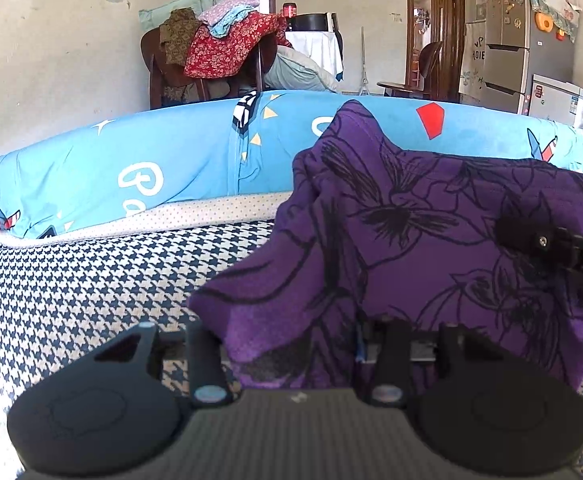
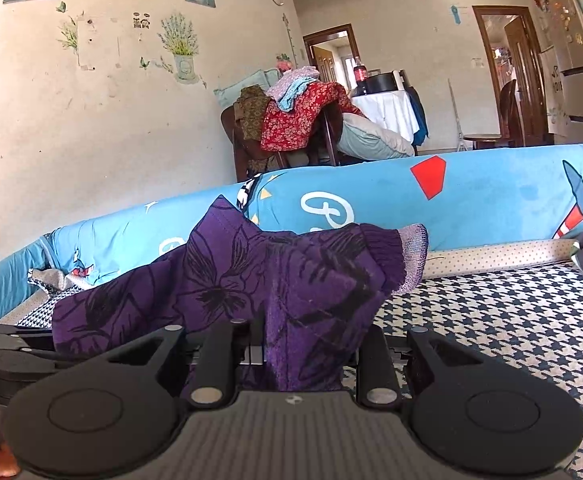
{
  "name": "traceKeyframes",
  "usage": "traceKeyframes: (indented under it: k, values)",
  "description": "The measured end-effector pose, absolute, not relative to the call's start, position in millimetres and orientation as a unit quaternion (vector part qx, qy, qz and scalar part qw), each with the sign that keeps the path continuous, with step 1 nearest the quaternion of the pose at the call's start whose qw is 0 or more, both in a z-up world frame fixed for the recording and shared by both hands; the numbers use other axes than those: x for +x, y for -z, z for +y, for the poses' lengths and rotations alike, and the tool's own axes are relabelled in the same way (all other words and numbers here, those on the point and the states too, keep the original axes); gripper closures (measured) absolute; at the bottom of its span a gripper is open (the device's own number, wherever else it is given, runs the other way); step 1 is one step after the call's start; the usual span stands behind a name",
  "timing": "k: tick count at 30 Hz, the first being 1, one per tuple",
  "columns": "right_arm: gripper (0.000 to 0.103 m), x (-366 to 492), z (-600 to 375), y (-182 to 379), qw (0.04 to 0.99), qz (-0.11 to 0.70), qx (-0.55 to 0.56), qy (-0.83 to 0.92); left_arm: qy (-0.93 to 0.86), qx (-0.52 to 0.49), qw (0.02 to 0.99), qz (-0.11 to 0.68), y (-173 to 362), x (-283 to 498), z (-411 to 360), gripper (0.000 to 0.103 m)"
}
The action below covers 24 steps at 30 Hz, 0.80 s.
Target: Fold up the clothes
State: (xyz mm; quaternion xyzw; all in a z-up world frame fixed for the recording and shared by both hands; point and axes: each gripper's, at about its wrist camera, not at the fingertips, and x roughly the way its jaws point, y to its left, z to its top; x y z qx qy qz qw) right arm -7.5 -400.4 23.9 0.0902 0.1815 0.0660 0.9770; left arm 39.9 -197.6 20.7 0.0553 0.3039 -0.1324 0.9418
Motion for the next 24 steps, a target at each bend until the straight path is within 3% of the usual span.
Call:
traceKeyframes:
  k: [24]
  values:
    - [0.080, 2.4, -506.9, -31.8, 0.975, 0.158, 0.144, 0.063, 0.187, 0.096, 0.934, 0.289, -28.1, 75.6, -335.2, 0.059]
